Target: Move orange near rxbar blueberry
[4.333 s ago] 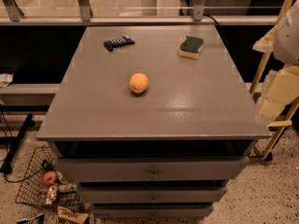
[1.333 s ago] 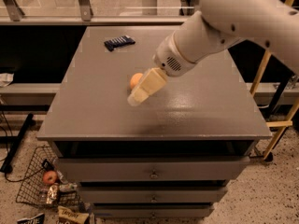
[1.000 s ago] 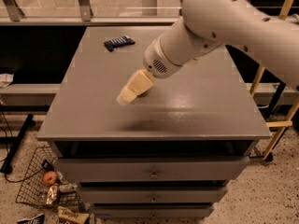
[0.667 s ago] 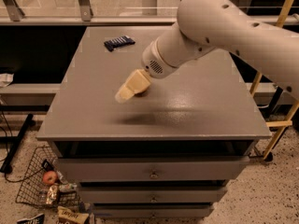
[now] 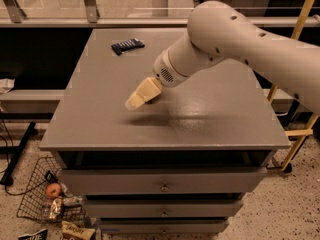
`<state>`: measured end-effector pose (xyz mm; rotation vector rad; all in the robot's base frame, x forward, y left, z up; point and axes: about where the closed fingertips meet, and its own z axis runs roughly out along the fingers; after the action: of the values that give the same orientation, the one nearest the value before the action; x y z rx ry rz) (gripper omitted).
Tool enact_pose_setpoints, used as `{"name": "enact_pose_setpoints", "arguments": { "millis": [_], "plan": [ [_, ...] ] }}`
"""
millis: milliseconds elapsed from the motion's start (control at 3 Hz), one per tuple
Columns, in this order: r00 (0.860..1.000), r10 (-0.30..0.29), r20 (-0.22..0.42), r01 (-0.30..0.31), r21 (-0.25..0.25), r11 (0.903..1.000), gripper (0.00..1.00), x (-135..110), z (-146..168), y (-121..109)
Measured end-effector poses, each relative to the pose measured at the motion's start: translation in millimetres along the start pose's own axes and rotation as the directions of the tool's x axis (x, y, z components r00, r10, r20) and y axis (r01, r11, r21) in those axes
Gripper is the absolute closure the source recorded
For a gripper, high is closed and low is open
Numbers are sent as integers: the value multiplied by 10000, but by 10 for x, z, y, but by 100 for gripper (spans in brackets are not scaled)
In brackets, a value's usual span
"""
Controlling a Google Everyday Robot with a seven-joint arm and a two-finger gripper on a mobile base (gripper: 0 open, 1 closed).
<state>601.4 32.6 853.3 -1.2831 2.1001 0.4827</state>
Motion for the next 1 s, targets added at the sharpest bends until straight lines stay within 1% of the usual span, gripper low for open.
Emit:
{"name": "enact_pose_setpoints", "arguments": {
  "millis": [333,667,1000],
  "plan": [
    [10000,-15,-30,14,-154,9999,24,4,83,5],
    [9999,-46,99,49,-306,9995,47,-1,108,1],
    [9993,-86,366,107,-582,9982,71,-4,77,-5]
  ]
}}
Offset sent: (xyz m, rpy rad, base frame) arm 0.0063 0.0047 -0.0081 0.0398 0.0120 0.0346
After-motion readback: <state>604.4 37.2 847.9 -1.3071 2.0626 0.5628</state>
